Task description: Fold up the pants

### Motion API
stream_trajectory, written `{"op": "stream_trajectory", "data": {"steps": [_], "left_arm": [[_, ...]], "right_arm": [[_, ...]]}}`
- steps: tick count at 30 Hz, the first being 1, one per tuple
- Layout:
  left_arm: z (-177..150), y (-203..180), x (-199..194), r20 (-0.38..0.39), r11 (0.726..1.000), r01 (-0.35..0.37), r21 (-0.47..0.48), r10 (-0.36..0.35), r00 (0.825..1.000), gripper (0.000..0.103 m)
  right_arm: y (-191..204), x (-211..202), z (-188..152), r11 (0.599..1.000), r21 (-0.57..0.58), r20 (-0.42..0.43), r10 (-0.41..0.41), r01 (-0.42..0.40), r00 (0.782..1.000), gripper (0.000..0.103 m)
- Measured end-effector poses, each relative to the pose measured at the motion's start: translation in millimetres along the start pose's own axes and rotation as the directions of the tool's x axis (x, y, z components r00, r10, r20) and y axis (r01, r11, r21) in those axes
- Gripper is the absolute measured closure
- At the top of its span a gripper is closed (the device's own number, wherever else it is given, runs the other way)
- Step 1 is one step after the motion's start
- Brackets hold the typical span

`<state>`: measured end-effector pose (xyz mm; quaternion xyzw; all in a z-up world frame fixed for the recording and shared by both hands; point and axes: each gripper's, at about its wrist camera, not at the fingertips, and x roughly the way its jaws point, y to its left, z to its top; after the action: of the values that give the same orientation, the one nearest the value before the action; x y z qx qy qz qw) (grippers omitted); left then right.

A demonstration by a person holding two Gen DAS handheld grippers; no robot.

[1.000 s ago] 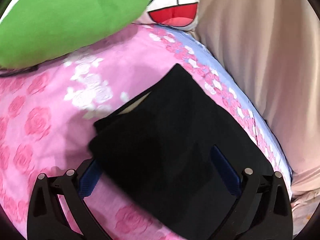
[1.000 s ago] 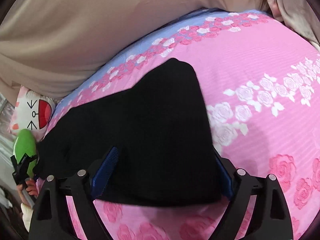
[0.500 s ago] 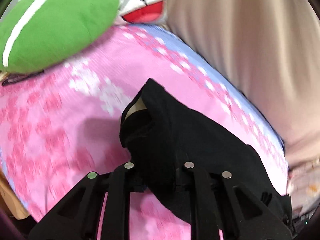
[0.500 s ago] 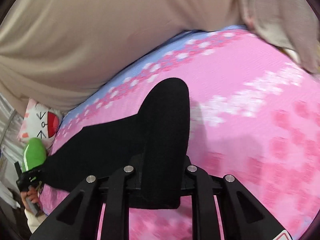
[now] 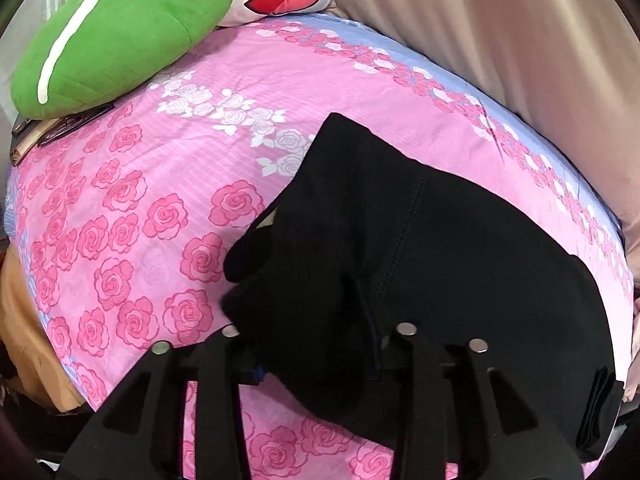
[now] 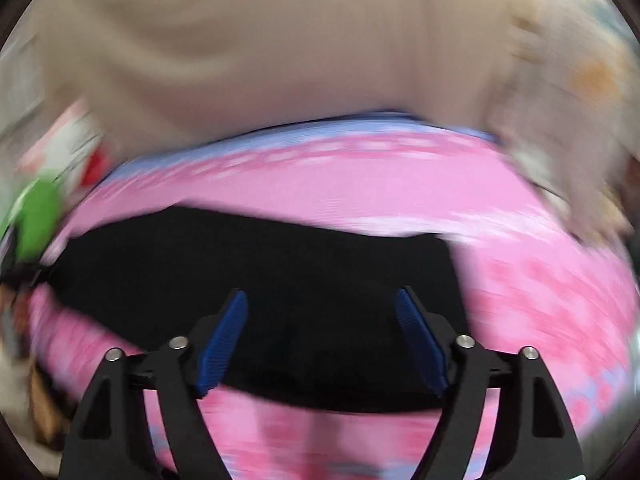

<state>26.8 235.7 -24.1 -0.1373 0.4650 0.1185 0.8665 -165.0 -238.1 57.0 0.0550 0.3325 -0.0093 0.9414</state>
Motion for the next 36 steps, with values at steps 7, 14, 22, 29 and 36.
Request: {"op": "stream_trajectory", "data": {"steps": [7, 14, 22, 29, 36], "left_arm": [[-0.3, 2.5, 0.6, -0.003, 1.0, 0.011, 0.006, -0.011, 1.0, 0.064], [-0.4, 3.6, 1.0, 0.005, 0.999, 0.033, 0.019, -0.033, 0.999, 0.063], [2.4, 9.2, 0.1, -0.013, 0.997, 0.077, -0.001, -0.077, 0.997, 0.065], [8.1, -45.6, -68.3, 0.126, 0.966, 0.202, 0.164, -0.224, 0.966, 0.09], [-49.1, -186.8, -123.3, -0.021, 0.748, 0.467, 0.472, -0.52, 0.854, 0.04]], "right_arm": [[57.3, 85.3, -17.1, 0.989, -0.145, -0.13, -0.017, -0.003, 0.991, 0.072], [72.5, 70.6, 33.0, 0.987, -0.03, -0.062, 0.156, -0.158, 0.986, 0.087], [120.9, 118.8, 19.9, 0.963, -0.069, -0.162, 0.246, -0.26, 0.956, 0.052], [68.7, 61.1, 37.6, 0.986, 0.005, -0.004, 0.169, -0.169, 0.986, 0.032], [9.9, 55.7, 28.2, 0.969, 0.183, 0.025, 0.164, -0.166, 0.986, 0.032]]}}
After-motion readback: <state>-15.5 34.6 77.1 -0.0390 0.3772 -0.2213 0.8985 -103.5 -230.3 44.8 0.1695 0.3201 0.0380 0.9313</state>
